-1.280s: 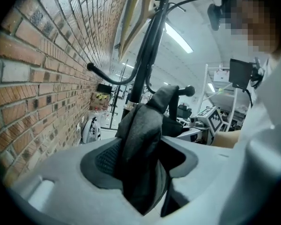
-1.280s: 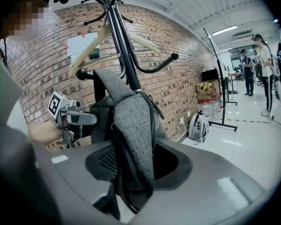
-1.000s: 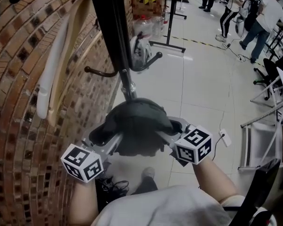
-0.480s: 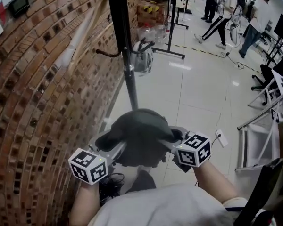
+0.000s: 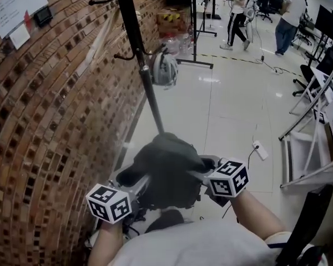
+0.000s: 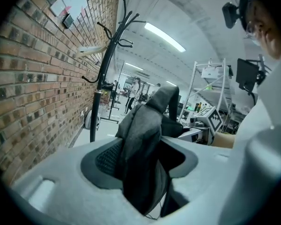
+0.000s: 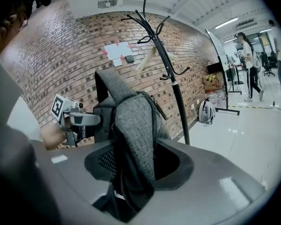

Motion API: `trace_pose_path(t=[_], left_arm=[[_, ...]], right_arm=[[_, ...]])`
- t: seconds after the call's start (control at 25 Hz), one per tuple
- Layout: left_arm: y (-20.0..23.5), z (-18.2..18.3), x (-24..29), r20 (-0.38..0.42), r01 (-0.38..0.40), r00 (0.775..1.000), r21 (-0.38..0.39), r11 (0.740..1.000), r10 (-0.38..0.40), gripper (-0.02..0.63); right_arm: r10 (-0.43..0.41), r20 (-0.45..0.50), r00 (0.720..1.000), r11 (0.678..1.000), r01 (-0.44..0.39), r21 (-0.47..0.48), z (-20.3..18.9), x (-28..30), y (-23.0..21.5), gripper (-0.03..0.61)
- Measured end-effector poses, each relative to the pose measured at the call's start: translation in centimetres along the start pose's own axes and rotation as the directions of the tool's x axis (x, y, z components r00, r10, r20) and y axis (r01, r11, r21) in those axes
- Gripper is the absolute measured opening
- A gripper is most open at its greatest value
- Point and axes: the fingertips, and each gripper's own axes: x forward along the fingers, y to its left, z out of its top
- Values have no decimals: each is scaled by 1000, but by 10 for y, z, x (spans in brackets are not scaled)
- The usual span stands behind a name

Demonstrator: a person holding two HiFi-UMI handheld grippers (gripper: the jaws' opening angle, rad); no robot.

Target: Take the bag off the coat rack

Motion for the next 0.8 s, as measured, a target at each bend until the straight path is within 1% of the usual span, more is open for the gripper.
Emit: trace_pose_path(t=[0.12, 0.24, 0.4, 0.56, 0.68, 0.8], left_arm=[[-22, -12, -15, -3, 13, 1000, -2, 1000, -13, 233], [-44, -23, -34, 5, 25, 1000, 12, 1000, -25, 233], [-70, -30, -66, 39, 58, 997, 44, 997, -59, 233], [-83, -48, -107, 64, 72, 995, 78, 994, -77, 234], [-92, -68, -140, 55, 84, 995, 65, 994, -88, 235], [-102, -86, -172, 39, 87, 995, 54, 995, -89, 235]], right_arm=[[-16, 4, 1000, 1000, 16, 10, -14, -19, 19, 178], [-35, 17, 999, 999, 35, 18, -27, -38, 41, 181], [-59, 60, 996, 998, 60, -20, -38, -61, 76, 181], [-83, 95, 992, 995, 87, -45, -55, -70, 119, 181], [-95, 84, 992, 995, 97, -26, -76, -75, 155, 181], [-89, 72, 993, 996, 89, 0, -96, -80, 189, 181]])
